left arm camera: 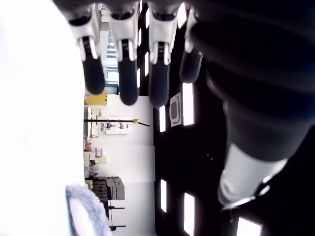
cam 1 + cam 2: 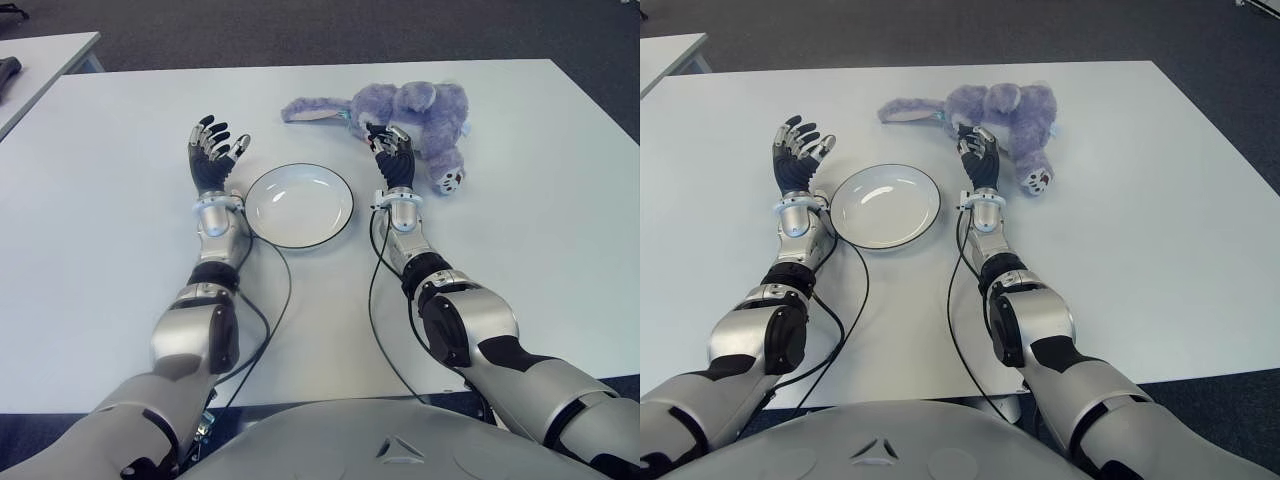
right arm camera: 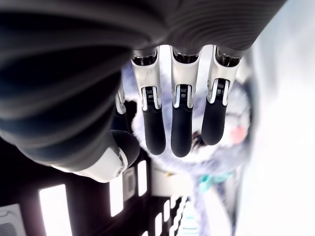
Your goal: Put the doll into the plate.
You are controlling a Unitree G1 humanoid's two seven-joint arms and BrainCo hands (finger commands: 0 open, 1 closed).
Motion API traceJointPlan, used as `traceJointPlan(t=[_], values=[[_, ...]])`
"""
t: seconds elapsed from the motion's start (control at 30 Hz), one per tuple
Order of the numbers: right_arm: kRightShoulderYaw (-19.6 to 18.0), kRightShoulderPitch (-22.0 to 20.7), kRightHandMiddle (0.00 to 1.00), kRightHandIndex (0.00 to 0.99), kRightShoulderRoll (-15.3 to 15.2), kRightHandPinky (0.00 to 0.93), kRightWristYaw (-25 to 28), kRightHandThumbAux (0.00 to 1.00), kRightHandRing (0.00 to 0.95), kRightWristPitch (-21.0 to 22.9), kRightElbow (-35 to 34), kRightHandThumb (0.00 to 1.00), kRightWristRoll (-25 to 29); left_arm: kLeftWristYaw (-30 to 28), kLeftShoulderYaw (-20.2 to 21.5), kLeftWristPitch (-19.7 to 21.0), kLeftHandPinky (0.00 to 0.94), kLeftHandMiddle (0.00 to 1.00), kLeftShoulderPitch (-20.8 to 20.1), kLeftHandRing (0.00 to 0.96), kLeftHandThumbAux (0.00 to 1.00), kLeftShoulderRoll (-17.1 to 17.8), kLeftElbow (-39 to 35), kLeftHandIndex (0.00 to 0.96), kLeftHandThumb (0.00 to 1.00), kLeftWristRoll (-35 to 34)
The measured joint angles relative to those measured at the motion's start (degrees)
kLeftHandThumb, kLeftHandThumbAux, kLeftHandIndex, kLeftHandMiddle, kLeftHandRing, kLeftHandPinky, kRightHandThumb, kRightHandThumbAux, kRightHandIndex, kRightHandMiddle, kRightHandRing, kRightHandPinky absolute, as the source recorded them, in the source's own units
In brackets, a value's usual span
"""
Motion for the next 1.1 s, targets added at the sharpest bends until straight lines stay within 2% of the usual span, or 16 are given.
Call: traceJointPlan(t=[0.67, 0.77, 0.9, 0.93, 0.97, 1.1], values=[[-2.41, -6.16, 0.284, 0.398, -1.95, 0.297, 5.54, 0.741, 0.277, -3.1, 0.29, 0.674, 0.32, 0.0, 0.05, 1.51, 0.255, 0.296, -0.36, 0.286, 0.783, -0.48, 0.02, 0.207, 0.0, 0.0], [-2.39, -6.77, 0.268, 0.398, -2.22, 0.279, 6.12, 0.74, 0.261, -4.05, 0.29, 0.677, 0.24, 0.0, 0.07, 1.63, 0.255, 0.298, -0.38, 0.286, 0.792, -0.48, 0.02, 0.214, 0.0, 0.0], [-2.1, -7.76, 0.222, 0.396, -2.97, 0.208, 7.07, 0.74, 0.217, -4.87, 0.28, 0.671, -0.03, 0.0, 0.07, 1.67, 0.253, 0.294, -0.4, 0.282, 0.8, -0.51, 0.02, 0.21, 0.0, 0.0], [-1.97, -8.0, 0.199, 0.216, -3.28, 0.18, 7.14, 0.76, 0.195, -5.07, 0.28, 0.331, -0.15, 0.0, 0.07, 1.67, 0.264, 0.294, -0.41, 0.283, 0.803, -0.52, 0.03, 0.21, 0.0, 0.0], [-1.77, -8.28, 0.193, 0.17, -3.62, 0.173, 7.12, 0.77, 0.189, -5.26, 0.27, 0.23, -0.36, 0.0, 0.07, 1.67, 0.267, 0.294, -0.41, 0.283, 0.803, -0.54, 0.03, 0.21, 0.0, 0.0], [-0.45, -9.52, 0.166, 0.13, -5.23, 0.134, 6.19, 0.737, 0.158, -5.39, 0.27, 0.146, -1.78, 0.0, 0.07, 1.68, 0.257, 0.296, -0.44, 0.285, 0.794, -0.58, 0.03, 0.208, 0.0, 0.01]])
